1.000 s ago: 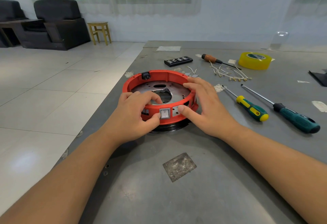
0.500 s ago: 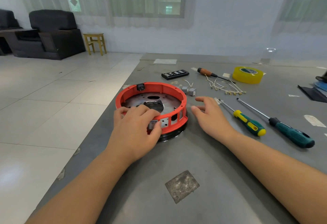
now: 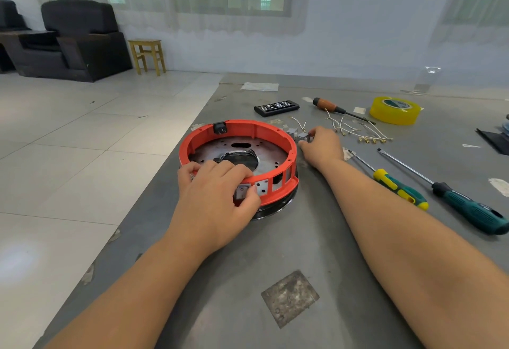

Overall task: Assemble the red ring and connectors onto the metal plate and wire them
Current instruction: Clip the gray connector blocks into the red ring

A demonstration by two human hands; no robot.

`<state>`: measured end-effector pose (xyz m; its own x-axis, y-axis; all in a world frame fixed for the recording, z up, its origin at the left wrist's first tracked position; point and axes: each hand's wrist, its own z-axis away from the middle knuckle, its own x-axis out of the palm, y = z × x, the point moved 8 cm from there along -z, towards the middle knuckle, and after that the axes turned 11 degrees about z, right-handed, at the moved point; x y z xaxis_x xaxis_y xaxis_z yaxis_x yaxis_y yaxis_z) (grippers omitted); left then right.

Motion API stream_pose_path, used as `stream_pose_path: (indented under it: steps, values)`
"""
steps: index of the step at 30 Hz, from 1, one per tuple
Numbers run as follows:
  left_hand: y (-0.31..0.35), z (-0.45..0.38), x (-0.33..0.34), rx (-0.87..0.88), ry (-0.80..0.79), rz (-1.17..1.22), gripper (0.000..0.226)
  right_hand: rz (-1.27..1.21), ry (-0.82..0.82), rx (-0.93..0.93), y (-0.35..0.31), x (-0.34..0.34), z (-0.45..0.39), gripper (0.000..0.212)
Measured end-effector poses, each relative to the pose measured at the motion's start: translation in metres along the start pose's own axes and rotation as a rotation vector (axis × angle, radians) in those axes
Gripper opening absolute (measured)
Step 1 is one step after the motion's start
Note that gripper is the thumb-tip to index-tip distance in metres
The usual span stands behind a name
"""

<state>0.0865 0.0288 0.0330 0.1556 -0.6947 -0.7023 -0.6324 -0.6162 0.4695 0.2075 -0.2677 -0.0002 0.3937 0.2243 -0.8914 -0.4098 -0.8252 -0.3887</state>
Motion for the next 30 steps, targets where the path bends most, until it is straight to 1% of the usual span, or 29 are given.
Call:
stream_pose_path:
  steps: [3, 5, 10, 12, 14, 16, 18, 20, 23, 25, 30]
  values:
    - [0.0, 0.001, -0.001, 0.022, 0.003, 0.016, 0.032, -0.066, 0.046, 0.008, 0.004, -0.007, 0.011, 0.035]
    - [0.0, 0.001, -0.002, 0.04, 0.004, 0.032, 0.032, -0.191, 0.075, -0.014, 0.005, -0.015, 0.026, 0.03]
    - [-0.002, 0.003, -0.004, 0.064, -0.048, 0.046, 0.039, -0.502, 0.122, -0.156, -0.001, -0.044, 0.085, 0.018]
    - [-0.002, 0.004, -0.006, 0.062, -0.07, 0.066, 0.041, -0.548, 0.171, -0.239, 0.0, -0.06, 0.113, 0.016]
    - [-0.001, 0.005, -0.009, 0.061, -0.081, 0.088, 0.042, -0.532, 0.202, -0.368, -0.001, -0.072, 0.142, 0.016]
    - [0.002, 0.006, -0.01, 0.067, -0.069, 0.095, 0.041, -0.487, 0.237, -0.543, -0.007, -0.084, 0.172, 0.024]
    - [0.006, 0.008, -0.013, 0.088, -0.035, 0.104, 0.04, -0.432, 0.278, -0.709, -0.016, -0.092, 0.195, 0.031]
    - [0.012, 0.01, -0.016, 0.122, 0.01, 0.115, 0.037, -0.354, 0.303, -0.828, -0.028, -0.094, 0.208, 0.034]
    - [0.026, 0.011, -0.019, 0.195, 0.059, 0.139, 0.03, -0.279, 0.314, -0.912, -0.041, -0.093, 0.216, 0.04]
    - [0.035, 0.013, -0.017, 0.236, 0.043, 0.16, 0.03, -0.272, 0.31, -0.936, -0.045, -0.091, 0.219, 0.042]
    - [0.038, 0.014, -0.013, 0.25, -0.001, 0.233, 0.035, -0.295, 0.352, -0.982, -0.046, -0.095, 0.223, 0.034]
